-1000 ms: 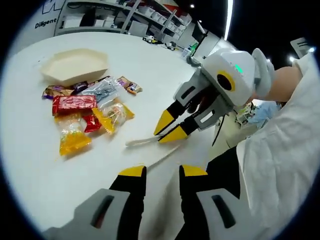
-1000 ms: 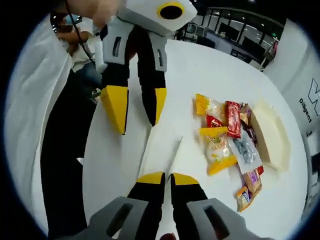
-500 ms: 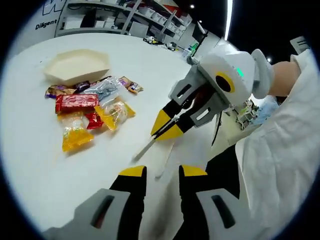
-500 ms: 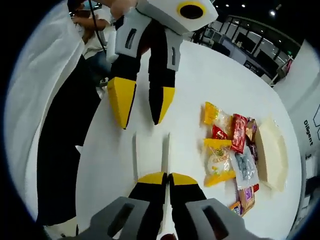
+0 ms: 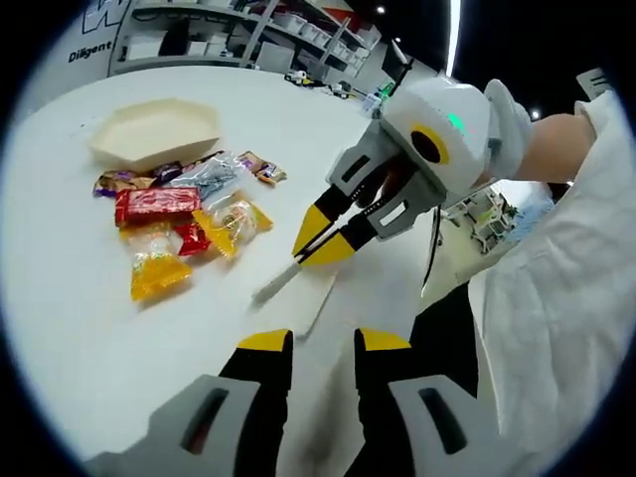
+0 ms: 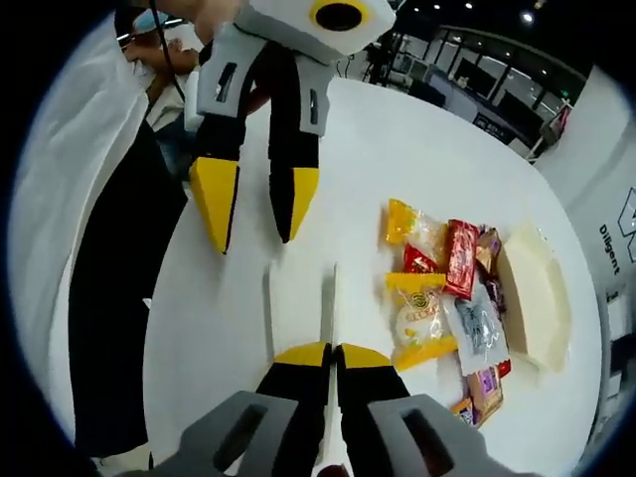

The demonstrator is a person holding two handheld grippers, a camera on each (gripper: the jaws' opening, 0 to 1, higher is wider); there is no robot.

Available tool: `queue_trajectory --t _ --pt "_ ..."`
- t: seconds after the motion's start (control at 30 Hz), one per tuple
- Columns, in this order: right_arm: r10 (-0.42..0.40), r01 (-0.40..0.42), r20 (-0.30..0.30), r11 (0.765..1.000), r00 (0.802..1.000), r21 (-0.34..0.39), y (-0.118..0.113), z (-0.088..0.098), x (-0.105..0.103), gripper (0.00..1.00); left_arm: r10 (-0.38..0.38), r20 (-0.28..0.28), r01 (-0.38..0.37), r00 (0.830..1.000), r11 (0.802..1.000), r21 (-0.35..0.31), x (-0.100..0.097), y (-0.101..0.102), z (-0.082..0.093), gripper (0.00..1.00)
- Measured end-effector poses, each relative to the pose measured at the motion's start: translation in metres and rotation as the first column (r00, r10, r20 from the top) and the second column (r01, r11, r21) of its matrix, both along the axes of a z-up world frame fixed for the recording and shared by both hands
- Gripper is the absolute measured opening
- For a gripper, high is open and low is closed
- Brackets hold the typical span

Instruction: Place the target food into the container with the food tongs after gripping and lifting it, then release it inside without dropping or visibly crushing the food.

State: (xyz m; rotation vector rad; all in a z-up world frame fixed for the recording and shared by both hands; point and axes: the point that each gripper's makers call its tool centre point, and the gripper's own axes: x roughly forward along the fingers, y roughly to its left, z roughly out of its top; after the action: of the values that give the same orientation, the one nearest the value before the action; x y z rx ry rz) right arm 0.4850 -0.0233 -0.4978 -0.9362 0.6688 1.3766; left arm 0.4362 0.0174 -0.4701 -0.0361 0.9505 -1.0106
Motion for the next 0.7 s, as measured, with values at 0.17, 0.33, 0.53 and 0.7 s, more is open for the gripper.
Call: queue_trajectory --t 0.17,0.33,0.53,0.7 --pt "-0.048 0.048 -0.001 0.999 0.999 0.001 0.0002 -0.0004 0.0052 0.0 -0.006 0.005 0.006 1.0 1.0 0.002 0.0003 -0.0007 0.0008 0.21" --pt "-0.079 0.079 -0.015 0.997 0.997 0.002 -0.0001 0.0001 0.0056 0.0 -0.01 0.009 0.01 1.0 1.0 0.001 0.0002 -0.003 0.0011 0.21" --pt "-0.132 0.133 -0.046 0.991 0.99 0.01 -0.0003 -0.0002 0.0061 0.0 -0.014 0.012 0.014 1.0 1.0 0.002 0.0004 -0.0039 0.0004 0.21" --pt "-0.157 0.16 -0.058 0.986 0.986 0.041 -0.003 0.0053 0.0082 0.0 -0.01 0.032 0.01 0.999 1.0 0.005 0.0045 -0.0043 0.0001 0.21"
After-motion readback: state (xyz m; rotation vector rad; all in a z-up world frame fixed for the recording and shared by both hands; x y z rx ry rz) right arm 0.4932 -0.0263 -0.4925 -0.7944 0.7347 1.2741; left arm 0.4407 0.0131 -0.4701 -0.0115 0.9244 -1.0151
